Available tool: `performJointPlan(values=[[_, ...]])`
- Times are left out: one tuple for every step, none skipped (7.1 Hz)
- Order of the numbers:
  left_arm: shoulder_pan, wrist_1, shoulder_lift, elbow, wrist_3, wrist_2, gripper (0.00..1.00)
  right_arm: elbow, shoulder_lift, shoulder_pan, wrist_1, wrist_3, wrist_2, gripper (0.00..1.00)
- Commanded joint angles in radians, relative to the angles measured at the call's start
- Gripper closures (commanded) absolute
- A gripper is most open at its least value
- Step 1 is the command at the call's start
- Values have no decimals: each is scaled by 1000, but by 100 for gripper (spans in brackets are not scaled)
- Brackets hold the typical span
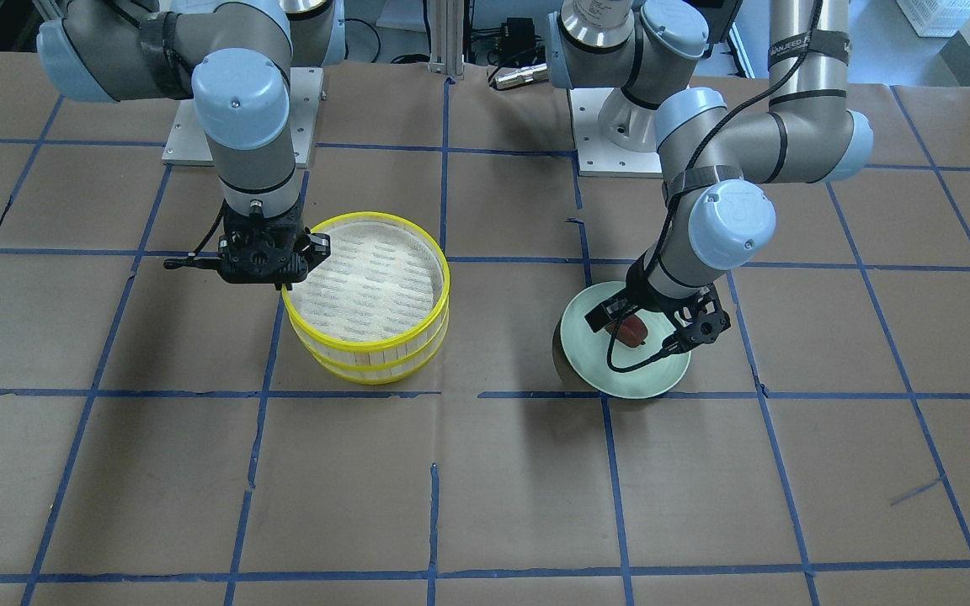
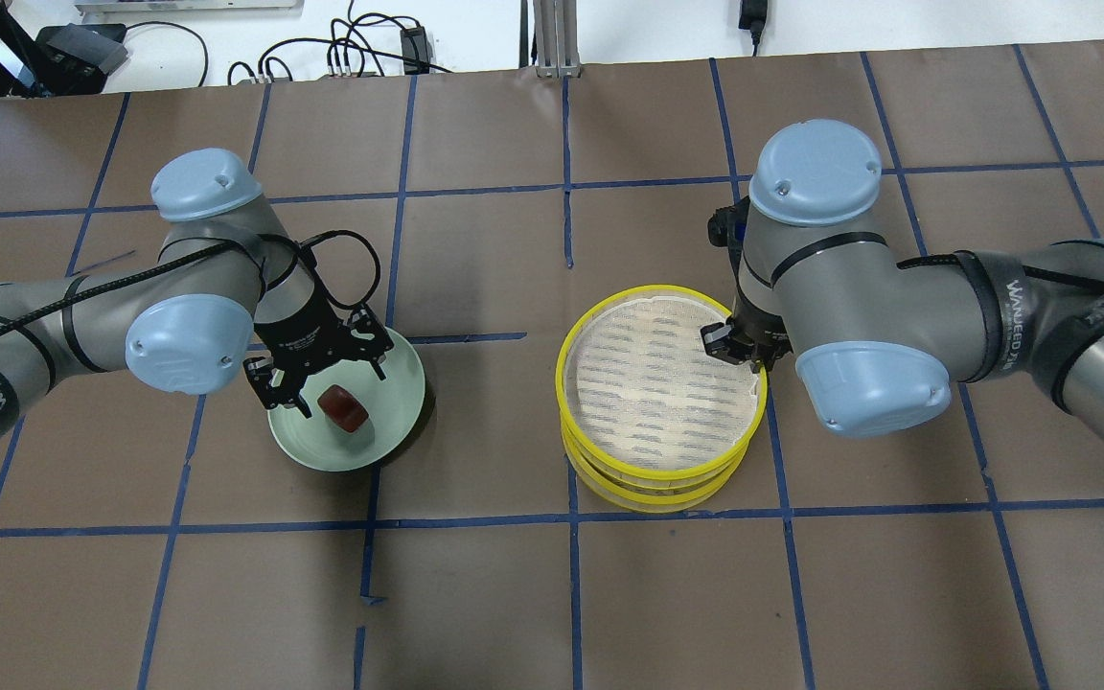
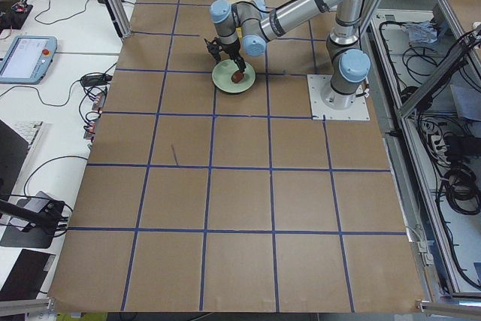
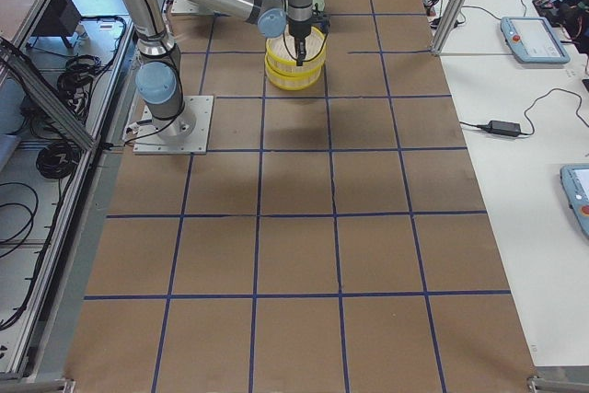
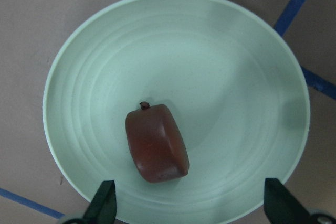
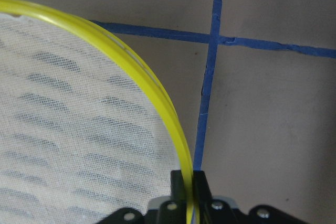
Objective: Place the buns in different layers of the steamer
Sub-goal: 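Grasp the dark red bun with the left gripper while the right releases the rim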
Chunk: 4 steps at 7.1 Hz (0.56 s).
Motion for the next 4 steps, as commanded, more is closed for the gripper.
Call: performJointPlan(values=[[1, -13, -4, -1, 1, 8, 0, 1, 1, 0, 1, -4, -14, 96], [1, -8, -16, -1, 5, 12, 0, 11, 3, 0, 1, -7, -4, 96], [1, 0, -38, 2, 7, 12, 0, 15, 4, 0, 0, -9, 7, 96], [1, 0, -41, 3, 8, 12, 0, 18, 4, 0, 1, -7, 26, 96]])
